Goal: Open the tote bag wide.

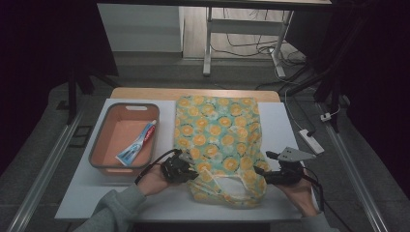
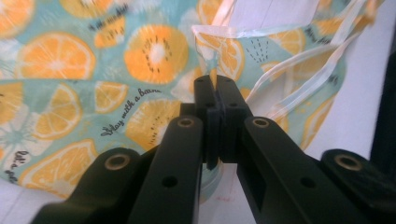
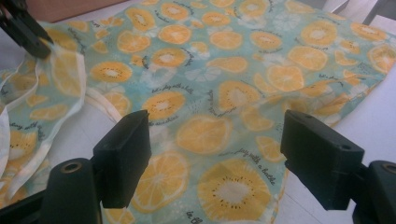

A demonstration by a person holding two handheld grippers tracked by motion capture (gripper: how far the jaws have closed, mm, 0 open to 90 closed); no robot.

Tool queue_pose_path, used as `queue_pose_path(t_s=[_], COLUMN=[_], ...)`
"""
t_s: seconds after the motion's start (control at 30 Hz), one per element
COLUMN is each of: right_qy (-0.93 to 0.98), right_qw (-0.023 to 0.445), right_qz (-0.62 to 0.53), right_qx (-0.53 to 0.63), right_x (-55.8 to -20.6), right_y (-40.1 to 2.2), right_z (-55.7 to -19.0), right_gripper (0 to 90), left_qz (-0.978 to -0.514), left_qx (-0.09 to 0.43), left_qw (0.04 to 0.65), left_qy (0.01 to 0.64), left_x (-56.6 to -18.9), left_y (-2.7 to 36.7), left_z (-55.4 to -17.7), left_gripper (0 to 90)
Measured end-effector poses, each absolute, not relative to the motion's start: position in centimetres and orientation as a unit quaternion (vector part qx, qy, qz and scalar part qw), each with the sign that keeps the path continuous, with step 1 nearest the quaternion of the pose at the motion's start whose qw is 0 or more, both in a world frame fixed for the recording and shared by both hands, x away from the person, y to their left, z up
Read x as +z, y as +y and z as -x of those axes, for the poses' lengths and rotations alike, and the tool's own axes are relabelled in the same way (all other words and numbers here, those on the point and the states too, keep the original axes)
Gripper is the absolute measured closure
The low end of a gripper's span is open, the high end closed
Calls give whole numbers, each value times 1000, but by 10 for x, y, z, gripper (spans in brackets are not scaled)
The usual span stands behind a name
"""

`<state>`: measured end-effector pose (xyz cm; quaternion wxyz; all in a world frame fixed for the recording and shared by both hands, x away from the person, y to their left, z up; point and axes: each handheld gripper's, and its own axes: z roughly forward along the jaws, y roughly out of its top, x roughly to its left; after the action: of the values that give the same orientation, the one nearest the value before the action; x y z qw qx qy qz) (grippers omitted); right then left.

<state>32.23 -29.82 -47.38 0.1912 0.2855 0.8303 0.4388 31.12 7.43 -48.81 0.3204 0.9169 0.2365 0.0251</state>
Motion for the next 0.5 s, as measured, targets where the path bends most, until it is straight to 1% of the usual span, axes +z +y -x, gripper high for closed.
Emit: queue_pose_path(t_s=[0.1, 0.17, 0.23, 0.27, 0.3, 0.33, 0.5], right_qy=[840, 849, 849, 852, 852, 858, 872], right_qw=[177, 177, 163, 150, 150, 137, 123], right_qz=[-281, -277, -274, -265, -265, -251, -239], right_qx=[428, 415, 422, 425, 425, 426, 410], right_x=[-472, -469, -465, -462, -462, -460, -460], right_y=[-299, -299, -301, -301, -301, -300, -298], right_z=[-323, -322, -321, -319, -319, -316, -311], right_gripper=[250, 253, 264, 266, 266, 266, 263], left_qz=[-904, -893, -879, -873, -867, -863, -847], left_qx=[40, 52, 62, 64, 68, 71, 76], left_qw=[352, 374, 399, 408, 419, 424, 441], left_qy=[240, 246, 254, 258, 262, 265, 286], left_x=[-477, -469, -460, -457, -452, -450, -443], left_y=[82, 89, 97, 100, 105, 108, 124], left_z=[-309, -307, -307, -307, -307, -308, -313], left_gripper=[886, 886, 886, 886, 886, 886, 886])
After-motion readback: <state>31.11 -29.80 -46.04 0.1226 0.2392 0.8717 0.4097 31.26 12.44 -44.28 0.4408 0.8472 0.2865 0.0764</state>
